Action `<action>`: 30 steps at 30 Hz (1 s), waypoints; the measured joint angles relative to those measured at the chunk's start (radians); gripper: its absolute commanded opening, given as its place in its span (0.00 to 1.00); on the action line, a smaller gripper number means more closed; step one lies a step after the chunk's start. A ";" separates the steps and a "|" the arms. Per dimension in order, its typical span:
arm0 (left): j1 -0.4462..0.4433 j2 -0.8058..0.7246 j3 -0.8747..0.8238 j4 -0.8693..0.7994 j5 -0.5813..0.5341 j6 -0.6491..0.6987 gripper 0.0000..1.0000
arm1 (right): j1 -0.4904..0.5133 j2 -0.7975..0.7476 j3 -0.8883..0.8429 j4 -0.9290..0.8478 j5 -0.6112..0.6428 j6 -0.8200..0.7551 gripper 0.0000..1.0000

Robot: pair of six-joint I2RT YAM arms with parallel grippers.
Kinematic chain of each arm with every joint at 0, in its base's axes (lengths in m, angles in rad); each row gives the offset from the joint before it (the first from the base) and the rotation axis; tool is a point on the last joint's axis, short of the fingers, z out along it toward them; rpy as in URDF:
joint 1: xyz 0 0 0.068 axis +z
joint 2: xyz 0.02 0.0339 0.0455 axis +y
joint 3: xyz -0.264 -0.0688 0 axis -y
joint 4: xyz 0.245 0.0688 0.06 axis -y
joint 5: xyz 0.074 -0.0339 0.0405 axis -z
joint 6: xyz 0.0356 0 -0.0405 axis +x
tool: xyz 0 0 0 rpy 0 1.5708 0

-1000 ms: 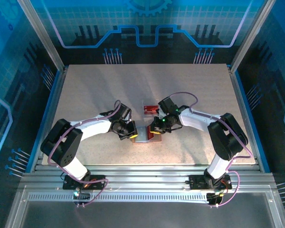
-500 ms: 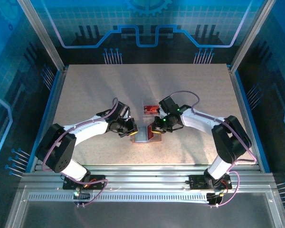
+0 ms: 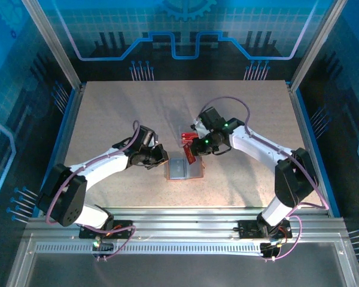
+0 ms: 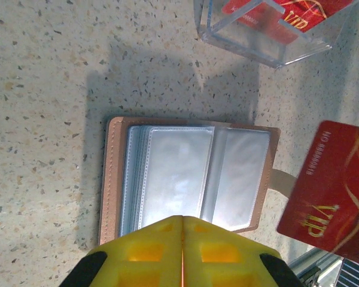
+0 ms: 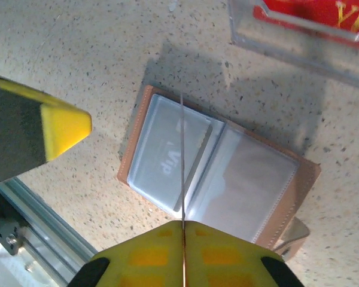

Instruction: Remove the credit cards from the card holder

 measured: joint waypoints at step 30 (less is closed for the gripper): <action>0.032 -0.032 -0.043 0.024 0.009 -0.001 0.06 | -0.021 0.319 0.513 -0.411 0.237 -1.144 0.00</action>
